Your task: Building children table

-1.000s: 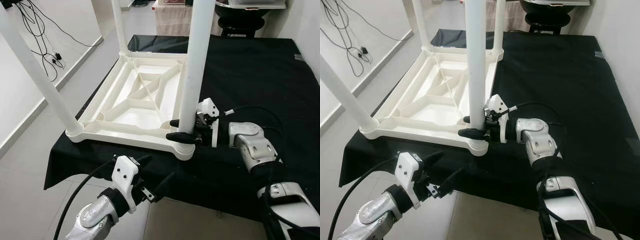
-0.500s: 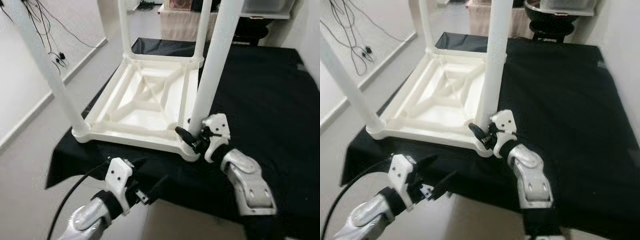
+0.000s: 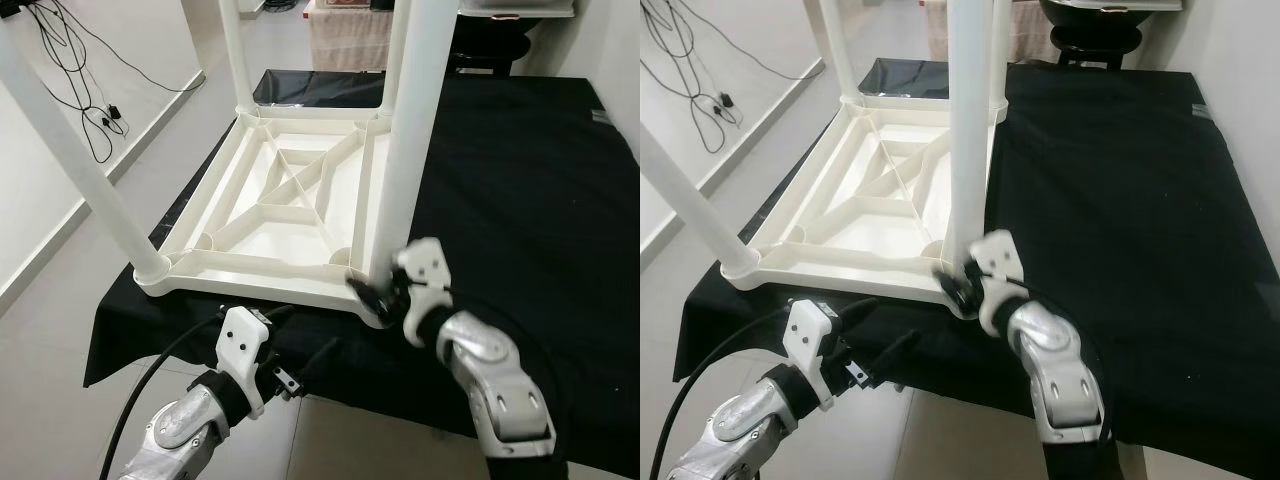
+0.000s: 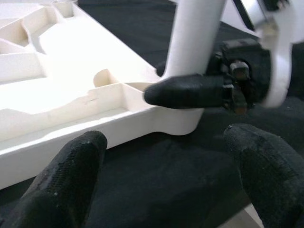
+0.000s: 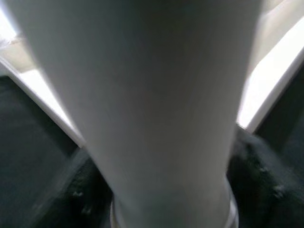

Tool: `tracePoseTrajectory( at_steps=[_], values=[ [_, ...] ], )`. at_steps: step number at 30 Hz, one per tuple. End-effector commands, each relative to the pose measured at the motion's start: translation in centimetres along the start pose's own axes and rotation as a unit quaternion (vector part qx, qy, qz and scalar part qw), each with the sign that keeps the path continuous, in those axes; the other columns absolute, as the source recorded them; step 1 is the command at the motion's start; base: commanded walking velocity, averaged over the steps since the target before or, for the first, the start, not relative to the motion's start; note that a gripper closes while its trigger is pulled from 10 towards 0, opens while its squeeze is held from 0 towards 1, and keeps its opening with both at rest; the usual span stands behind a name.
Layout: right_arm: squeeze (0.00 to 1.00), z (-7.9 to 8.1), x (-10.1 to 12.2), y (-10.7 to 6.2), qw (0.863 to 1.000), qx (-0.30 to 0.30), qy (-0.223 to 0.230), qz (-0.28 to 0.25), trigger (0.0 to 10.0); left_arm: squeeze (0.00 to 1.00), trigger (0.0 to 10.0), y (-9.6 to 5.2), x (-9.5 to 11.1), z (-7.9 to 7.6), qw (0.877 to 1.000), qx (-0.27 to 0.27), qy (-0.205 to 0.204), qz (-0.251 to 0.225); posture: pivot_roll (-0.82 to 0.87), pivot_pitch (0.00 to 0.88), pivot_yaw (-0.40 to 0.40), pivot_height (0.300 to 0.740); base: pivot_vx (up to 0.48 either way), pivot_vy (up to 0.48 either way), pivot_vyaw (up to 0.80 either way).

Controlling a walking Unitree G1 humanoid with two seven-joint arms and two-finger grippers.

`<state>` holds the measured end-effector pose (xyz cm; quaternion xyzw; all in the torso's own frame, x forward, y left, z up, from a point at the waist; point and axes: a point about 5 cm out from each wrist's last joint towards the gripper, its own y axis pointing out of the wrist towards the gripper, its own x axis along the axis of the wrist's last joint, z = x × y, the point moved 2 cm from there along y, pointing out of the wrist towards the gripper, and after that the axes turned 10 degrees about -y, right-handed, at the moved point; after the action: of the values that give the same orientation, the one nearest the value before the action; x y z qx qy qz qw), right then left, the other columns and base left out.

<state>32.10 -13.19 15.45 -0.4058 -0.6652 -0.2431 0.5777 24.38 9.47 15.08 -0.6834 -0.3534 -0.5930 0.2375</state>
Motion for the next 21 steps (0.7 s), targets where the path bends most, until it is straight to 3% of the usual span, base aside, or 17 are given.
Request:
tracePoseTrajectory(
  at_steps=[1,3,4,5,8,14,15,16,17,21],
  values=[
    [1.0,-0.1,-0.2,0.1,0.999,0.03,0.017,-0.009,10.0,0.0,10.0,-0.3,-0.4,0.3,1.0,0.011,0.004,0.008,0.04,0.157,0.056,0.74,0.0,0.0,0.0],
    [1.0,-1.0,1.2,-0.1,0.995,0.09,-0.009,-0.037,10.0,0.0,10.0,-0.2,-0.4,0.1,1.0,0.006,0.007,0.008,0.04,0.156,0.055,0.74,0.0,0.0,0.0],
    [1.0,-1.0,1.2,-0.1,0.995,0.09,-0.009,-0.037,10.0,0.0,10.0,-0.2,-0.4,0.1,1.0,0.006,0.007,0.008,0.04,0.156,0.055,0.74,0.0,0.0,0.0],
    [0.0,-1.4,1.6,-0.1,0.991,0.12,-0.028,-0.042,10.0,0.0,10.0,-0.2,-0.4,0.0,1.0,0.004,0.007,0.008,0.05,0.154,0.051,0.74,0.0,0.0,0.0],
    [0.0,-2.2,1.9,0.2,0.985,0.158,-0.051,-0.046,10.0,0.0,10.0,-0.1,-0.5,-0.1,1.0,0.002,0.007,0.008,0.05,0.152,0.047,0.74,0.0,0.0,0.0],
    [0.0,-3.0,2.3,1.0,0.979,0.192,-0.036,-0.056,10.0,0.0,10.0,0.0,-0.5,-0.3,1.0,0.002,0.005,0.006,0.07,0.153,0.038,0.74,0.0,0.0,0.0],
    [0.0,-3.1,2.5,1.4,0.978,0.2,-0.027,-0.061,4.7,0.0,10.0,0.0,-0.5,-0.3,1.0,0.002,0.005,0.005,0.07,0.152,0.036,0.74,0.0,0.0,0.0],
    [0.0,-3.2,2.6,1.7,0.976,0.208,-0.017,-0.068,0.8,0.0,10.0,0.0,-0.5,-0.4,1.0,0.003,0.005,0.005,0.07,0.152,0.036,0.74,0.0,0.0,0.0],
    [0.0,-3.3,2.7,1.8,0.974,0.216,-0.008,-0.074,0.0,0.0,10.0,0.0,-0.5,-0.4,1.0,0.003,0.004,0.004,0.07,0.152,0.036,0.74,0.0,0.0,0.0],
    [0.0,-3.7,2.8,1.9,0.969,0.231,0.005,-0.083,0.0,0.0,10.0,0.0,-0.5,-0.5,1.0,0.003,0.003,0.003,0.07,0.151,0.036,0.74,0.0,0.0,0.0]
  ],
)
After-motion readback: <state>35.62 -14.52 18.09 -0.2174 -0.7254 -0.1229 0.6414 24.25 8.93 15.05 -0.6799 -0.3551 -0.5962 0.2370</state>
